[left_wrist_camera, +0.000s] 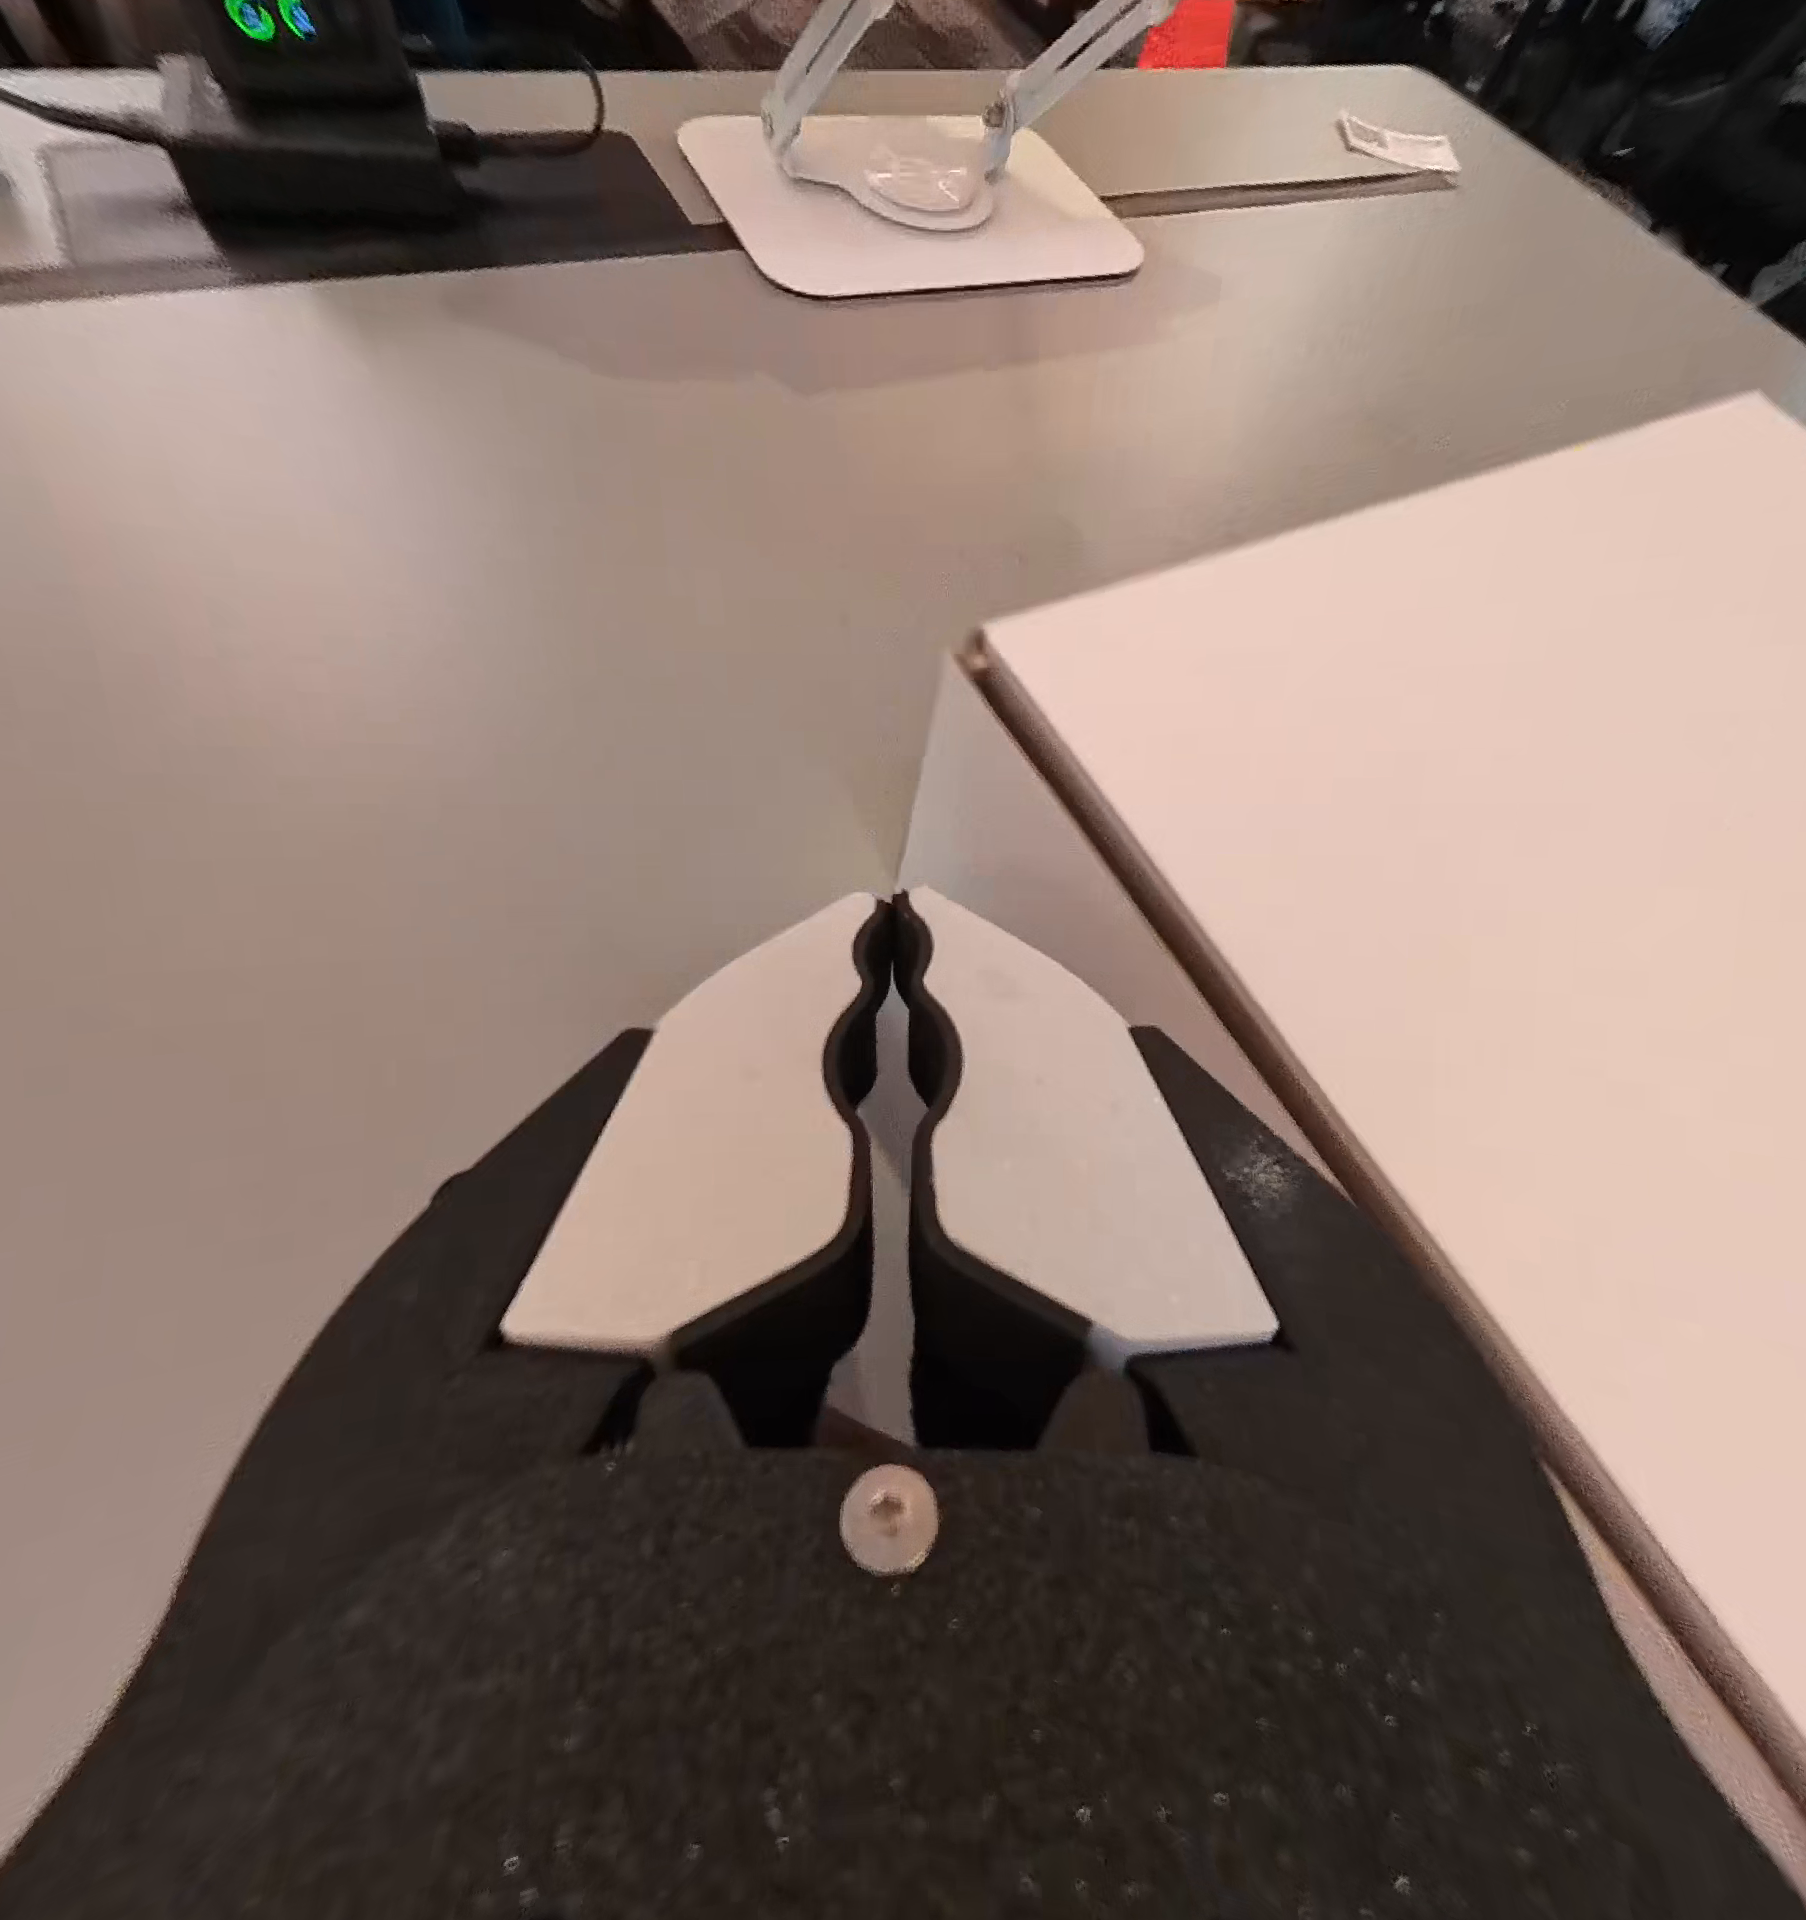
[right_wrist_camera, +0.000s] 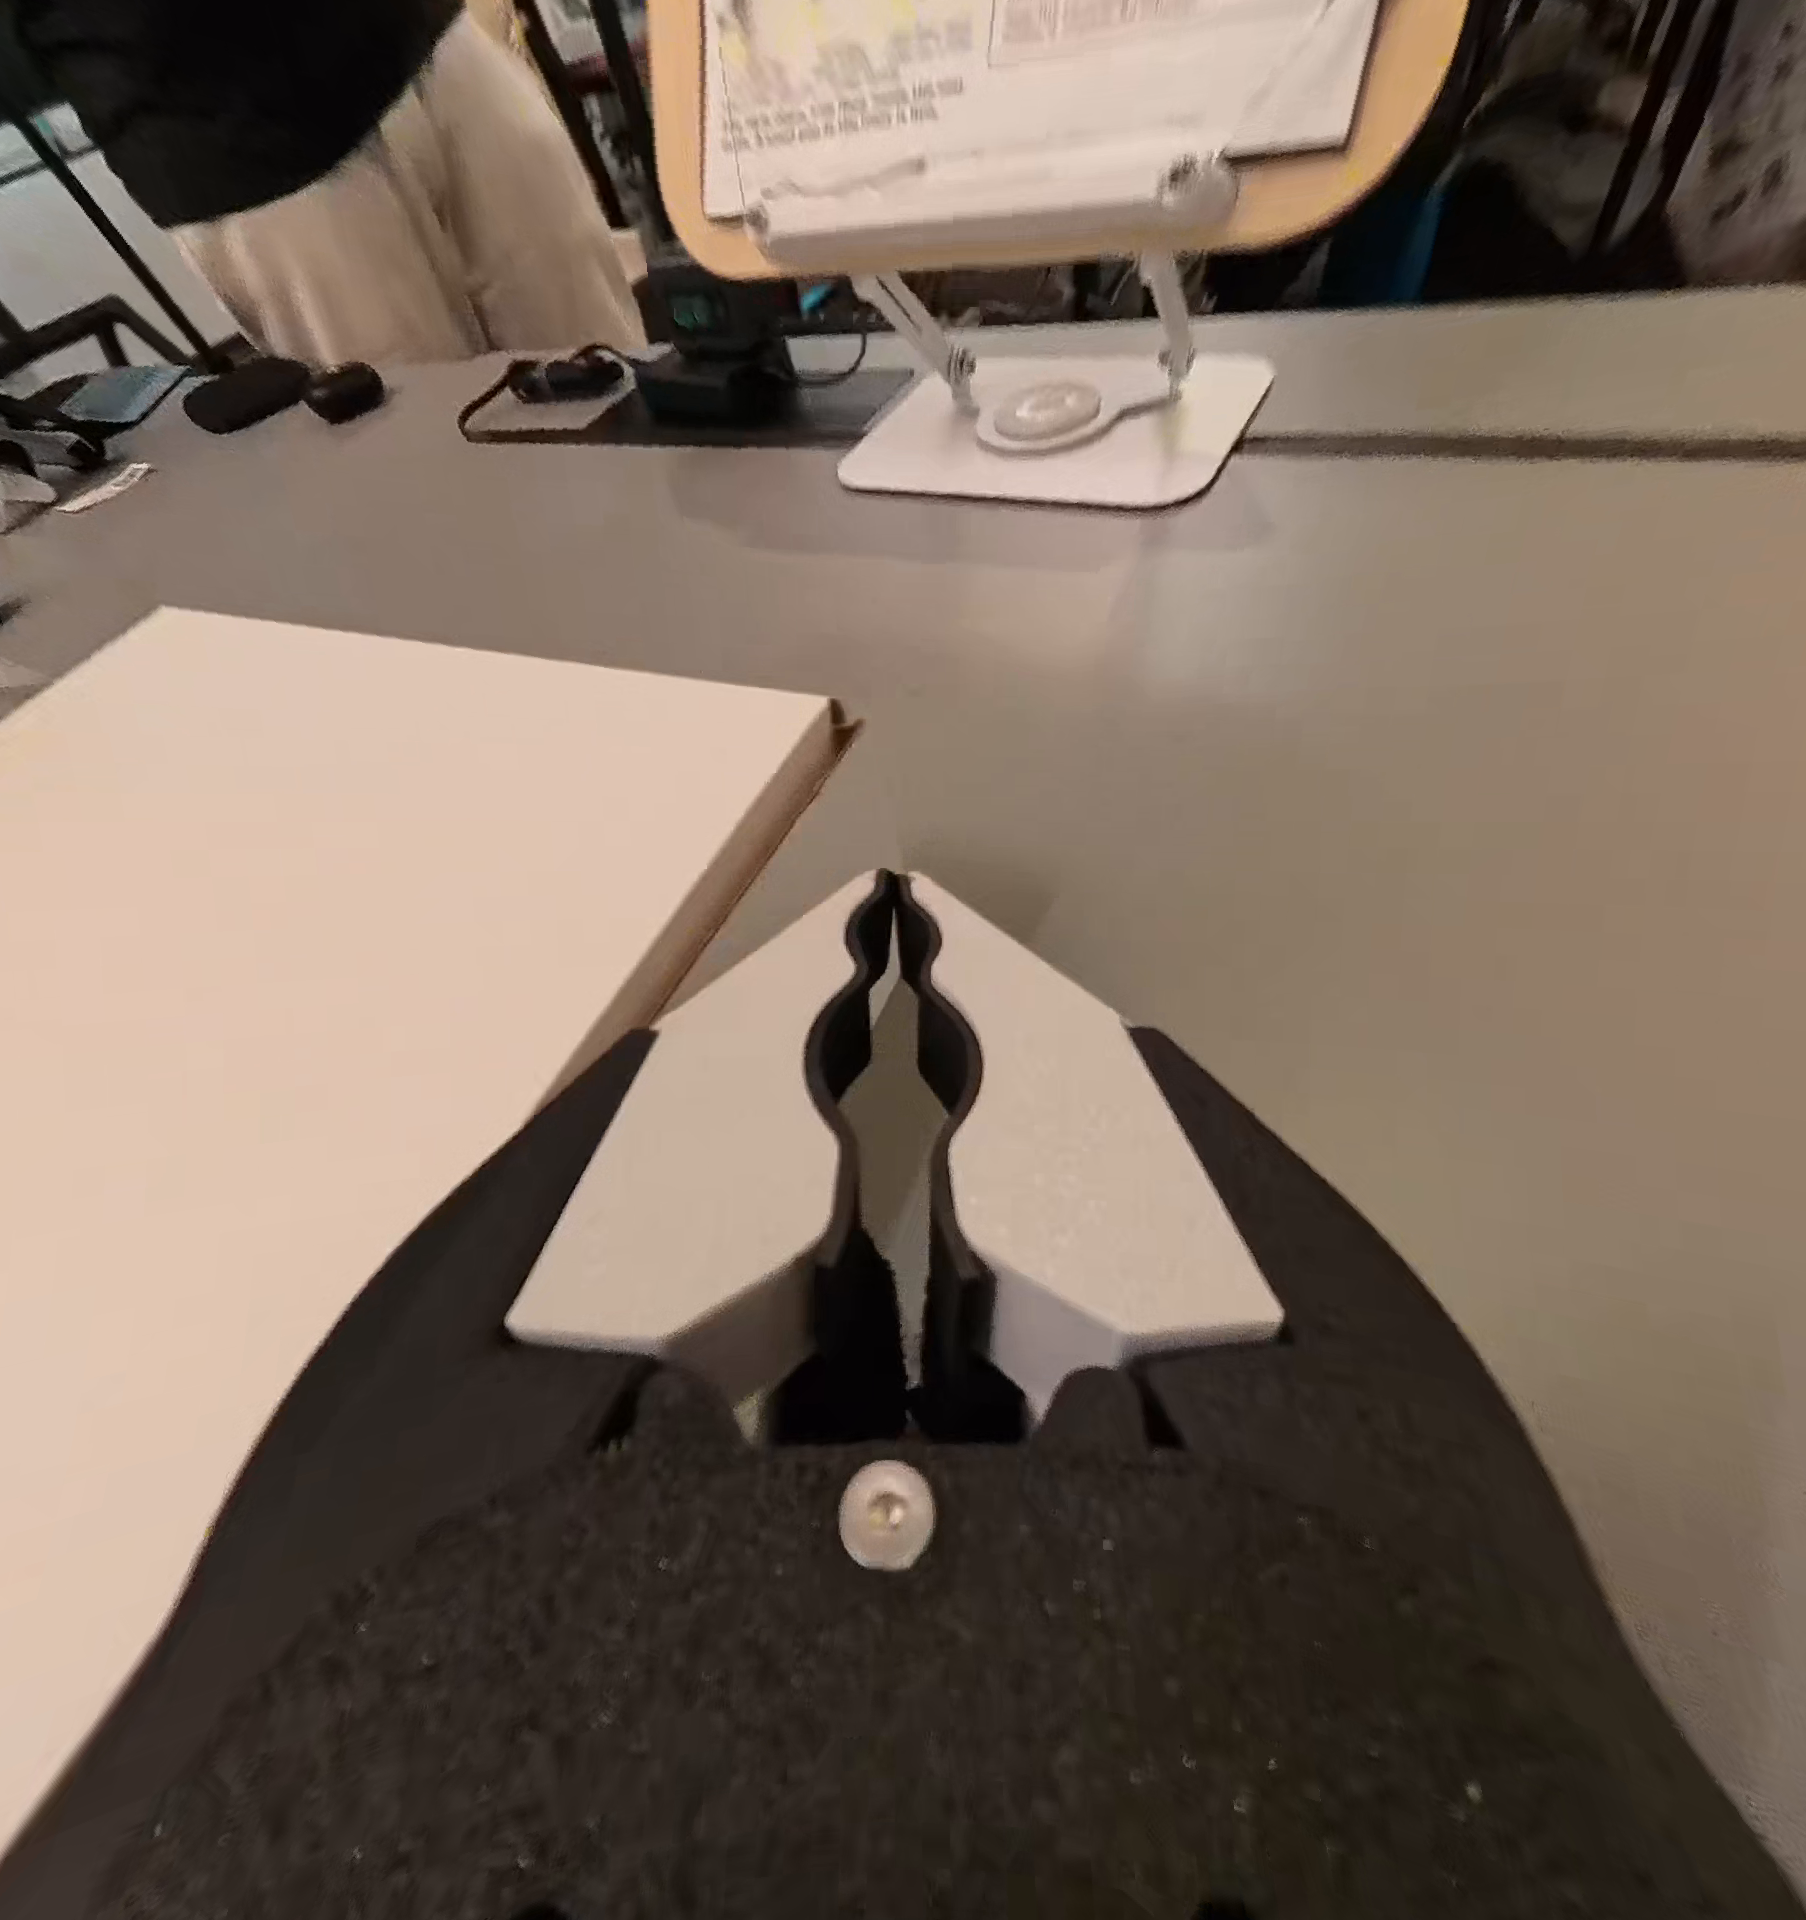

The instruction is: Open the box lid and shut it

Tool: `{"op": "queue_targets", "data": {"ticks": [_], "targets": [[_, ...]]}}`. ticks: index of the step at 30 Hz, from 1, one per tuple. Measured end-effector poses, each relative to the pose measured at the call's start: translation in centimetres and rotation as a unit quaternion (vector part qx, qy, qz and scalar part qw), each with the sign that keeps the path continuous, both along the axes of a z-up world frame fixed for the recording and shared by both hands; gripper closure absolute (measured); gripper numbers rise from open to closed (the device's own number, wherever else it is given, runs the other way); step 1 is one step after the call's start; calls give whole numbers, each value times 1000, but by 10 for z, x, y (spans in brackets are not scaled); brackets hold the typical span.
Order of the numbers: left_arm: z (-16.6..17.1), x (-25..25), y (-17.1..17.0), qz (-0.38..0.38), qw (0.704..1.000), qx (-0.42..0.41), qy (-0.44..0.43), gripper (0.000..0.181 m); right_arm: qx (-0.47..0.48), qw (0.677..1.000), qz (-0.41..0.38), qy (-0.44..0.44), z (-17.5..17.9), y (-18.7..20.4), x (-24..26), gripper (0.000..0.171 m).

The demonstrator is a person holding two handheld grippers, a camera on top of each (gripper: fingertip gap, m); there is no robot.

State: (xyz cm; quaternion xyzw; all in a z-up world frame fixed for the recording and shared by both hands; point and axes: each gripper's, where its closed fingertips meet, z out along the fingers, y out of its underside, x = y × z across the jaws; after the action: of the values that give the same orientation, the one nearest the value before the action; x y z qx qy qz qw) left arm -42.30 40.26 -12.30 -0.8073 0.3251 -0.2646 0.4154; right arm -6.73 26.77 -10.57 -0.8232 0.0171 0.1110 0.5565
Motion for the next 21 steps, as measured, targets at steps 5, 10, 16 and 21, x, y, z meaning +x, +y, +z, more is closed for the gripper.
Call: {"op": "queue_targets", "data": {"ticks": [5,10,16,21], "targets": [[-20,28,37,-6,998,-45,-32,181,-41,999,19,15,-28,43,-2,171],[-27,48,35,-30,998,-49,-31,181,-41,998,31,23,-33,55,-10,171],[-30,58,36,-22,998,-50,-22,181,-33,999,22,18,-34,58,-11,171],[-31,60,41,5,1000,-28,-3,181,-38,999,16,17,-34,59,-9,171]]}}
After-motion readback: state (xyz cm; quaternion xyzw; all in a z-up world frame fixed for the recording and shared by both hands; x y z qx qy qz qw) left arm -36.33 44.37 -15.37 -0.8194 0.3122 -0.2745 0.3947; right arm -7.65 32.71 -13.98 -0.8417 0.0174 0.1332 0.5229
